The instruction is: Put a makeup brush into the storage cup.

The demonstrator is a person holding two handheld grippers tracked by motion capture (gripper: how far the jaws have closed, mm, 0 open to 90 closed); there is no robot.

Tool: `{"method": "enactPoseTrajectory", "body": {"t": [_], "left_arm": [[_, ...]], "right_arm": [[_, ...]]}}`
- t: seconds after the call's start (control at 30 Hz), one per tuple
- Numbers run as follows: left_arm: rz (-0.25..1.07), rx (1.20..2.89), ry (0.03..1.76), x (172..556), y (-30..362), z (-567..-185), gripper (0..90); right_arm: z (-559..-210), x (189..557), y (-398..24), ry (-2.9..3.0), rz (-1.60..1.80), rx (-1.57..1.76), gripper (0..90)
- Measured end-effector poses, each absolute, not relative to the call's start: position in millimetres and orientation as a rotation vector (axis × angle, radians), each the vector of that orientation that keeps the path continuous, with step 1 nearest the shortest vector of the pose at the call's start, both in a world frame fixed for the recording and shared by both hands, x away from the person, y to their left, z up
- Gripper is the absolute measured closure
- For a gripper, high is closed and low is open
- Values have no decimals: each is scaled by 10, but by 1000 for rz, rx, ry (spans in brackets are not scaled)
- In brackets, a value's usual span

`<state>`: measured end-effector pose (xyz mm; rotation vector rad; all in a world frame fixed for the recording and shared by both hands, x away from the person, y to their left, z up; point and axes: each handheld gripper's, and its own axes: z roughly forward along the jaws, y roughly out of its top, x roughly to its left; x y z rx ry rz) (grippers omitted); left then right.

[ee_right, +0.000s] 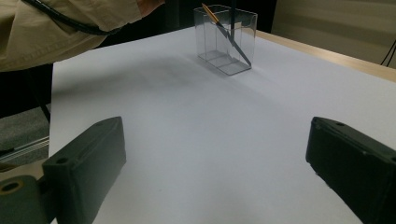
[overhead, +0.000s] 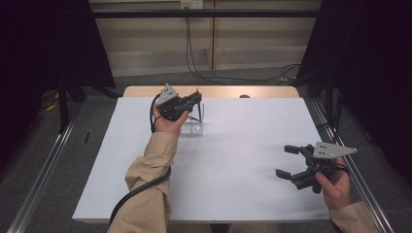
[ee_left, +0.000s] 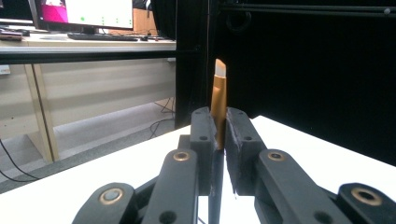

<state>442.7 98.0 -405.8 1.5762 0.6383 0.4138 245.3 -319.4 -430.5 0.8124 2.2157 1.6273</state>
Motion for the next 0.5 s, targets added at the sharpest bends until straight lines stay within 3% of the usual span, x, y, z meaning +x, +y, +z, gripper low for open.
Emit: {"method": "enactPoseTrajectory", "body": {"t": [0.5], "left_arm": [[408, 1590, 640, 4422, 981, -4088, 818]], "right_arm": [[-4306, 2458, -3215, 2190, 1620, 838, 42]]}}
